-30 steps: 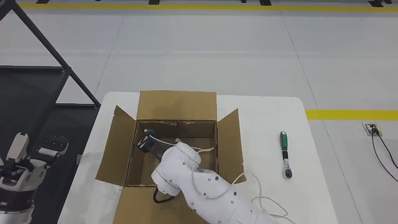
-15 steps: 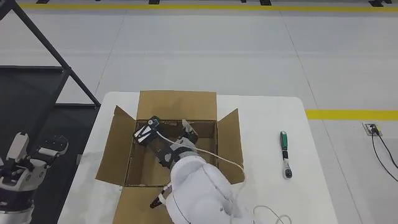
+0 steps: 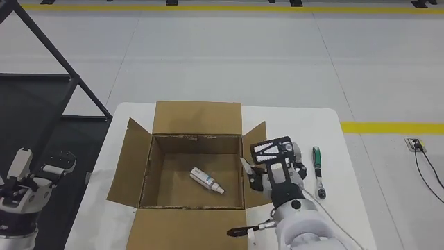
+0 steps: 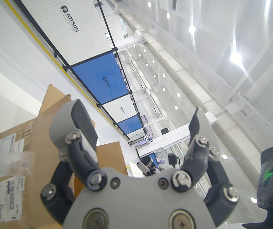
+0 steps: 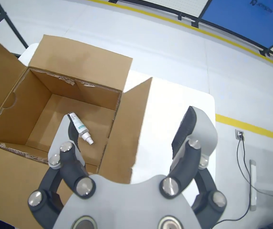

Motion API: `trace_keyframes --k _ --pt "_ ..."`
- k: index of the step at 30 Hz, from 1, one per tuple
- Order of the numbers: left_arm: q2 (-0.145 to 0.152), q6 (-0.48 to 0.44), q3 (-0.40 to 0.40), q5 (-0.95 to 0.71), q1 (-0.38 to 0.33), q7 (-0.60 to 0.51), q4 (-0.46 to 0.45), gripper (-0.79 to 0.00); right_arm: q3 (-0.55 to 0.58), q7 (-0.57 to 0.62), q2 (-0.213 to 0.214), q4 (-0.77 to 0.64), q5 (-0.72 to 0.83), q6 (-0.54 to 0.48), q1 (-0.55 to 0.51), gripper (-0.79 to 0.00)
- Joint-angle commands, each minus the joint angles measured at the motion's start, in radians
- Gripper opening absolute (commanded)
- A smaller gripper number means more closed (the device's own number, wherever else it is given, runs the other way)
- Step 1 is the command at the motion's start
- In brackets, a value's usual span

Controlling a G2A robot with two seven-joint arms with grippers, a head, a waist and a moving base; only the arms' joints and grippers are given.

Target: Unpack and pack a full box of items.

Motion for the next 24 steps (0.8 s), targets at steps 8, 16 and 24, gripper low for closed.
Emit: trace_keyframes --k 8,16,24 --pt "0.000 0.000 0.000 0.000 0.000 0.000 0.000 0.000 0.394 -0.183 0.017 0.007 0.430 -0.055 -0.122 0.000" --pt "0.000 0.000 0.000 0.000 0.000 0.000 0.000 0.000 0.528 -0.210 0.023 0.007 0.594 -0.056 -0.175 0.000" --pt "0.000 0.000 0.000 0.000 0.000 0.000 0.000 0.000 0.530 -0.211 0.024 0.019 0.589 -0.060 -0.177 0.000"
